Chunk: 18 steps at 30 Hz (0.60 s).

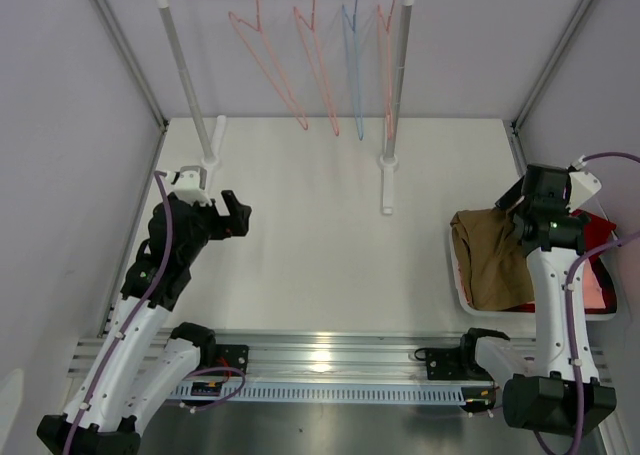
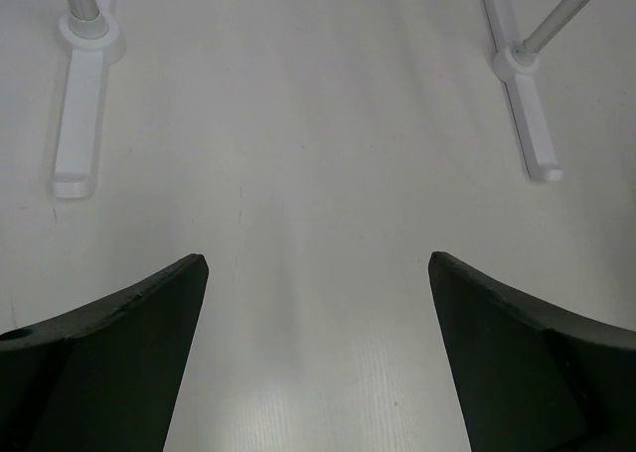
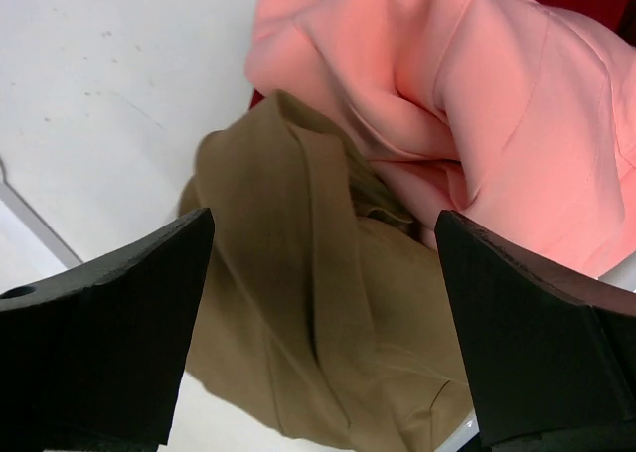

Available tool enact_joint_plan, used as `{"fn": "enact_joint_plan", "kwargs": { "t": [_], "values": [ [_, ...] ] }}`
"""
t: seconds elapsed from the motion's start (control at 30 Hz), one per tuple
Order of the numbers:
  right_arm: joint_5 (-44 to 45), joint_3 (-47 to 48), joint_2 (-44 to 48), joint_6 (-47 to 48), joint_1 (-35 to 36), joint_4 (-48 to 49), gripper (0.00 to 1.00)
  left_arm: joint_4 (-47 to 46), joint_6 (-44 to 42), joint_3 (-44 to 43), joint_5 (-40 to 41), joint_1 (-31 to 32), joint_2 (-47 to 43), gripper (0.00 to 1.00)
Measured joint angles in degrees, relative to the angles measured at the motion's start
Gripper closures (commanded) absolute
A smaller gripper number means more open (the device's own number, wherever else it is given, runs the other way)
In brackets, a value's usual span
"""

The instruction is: Place the skirt on the hanger

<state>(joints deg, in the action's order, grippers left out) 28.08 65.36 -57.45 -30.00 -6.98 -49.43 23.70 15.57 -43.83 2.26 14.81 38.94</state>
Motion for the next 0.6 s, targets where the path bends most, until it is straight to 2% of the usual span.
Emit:
{"fn": "enact_joint_plan", "kwargs": {
  "t": [0.2, 0.3, 0.33, 0.4, 0.43, 0.5, 0.53, 0.6],
  "values": [
    [-3.82, -4.09, 0.52, -0.66, -1.55, -0.02, 0.09, 0.00, 0.00, 0.00, -0.94, 0.00, 0.00, 0.01],
    [-6.38, -5.86, 0.52, -1.05, -1.57, 0.33, 0.20, 0.00, 0.00, 0.00, -1.01, 0.00, 0.00, 0.01],
    [-6.88, -6.19, 0.52, -1.20, -1.62, 0.48, 0.29, 0.00, 0.00, 0.00, -1.03, 0.00, 0.00, 0.01],
    [-8.15, -6.45, 0.52, -1.27, -1.62, 0.81, 0.42, 0.00, 0.00, 0.00, -1.03, 0.00, 0.00, 0.01],
    [-8.57, -6.45, 0.55, -1.18, -1.62, 1.09, 0.61, 0.00, 0.02, 0.00, -1.03, 0.00, 0.00, 0.01],
    [-9.27, -6.40, 0.66, -0.90, -1.62, 1.36, 0.83, 0.00, 0.02, 0.00, -1.03, 0.00, 0.00, 0.01],
    [-9.51, -6.32, 0.70, -0.81, -1.62, 1.25, 1.00, 0.00, 0.02, 0.00, -1.03, 0.00, 0.02, 0.01],
    [-10.10, -5.38, 0.68, -0.85, -1.62, 0.48, 1.00, 0.00, 0.02, 0.00, -1.03, 0.00, 0.02, 0.01]
  ]
}}
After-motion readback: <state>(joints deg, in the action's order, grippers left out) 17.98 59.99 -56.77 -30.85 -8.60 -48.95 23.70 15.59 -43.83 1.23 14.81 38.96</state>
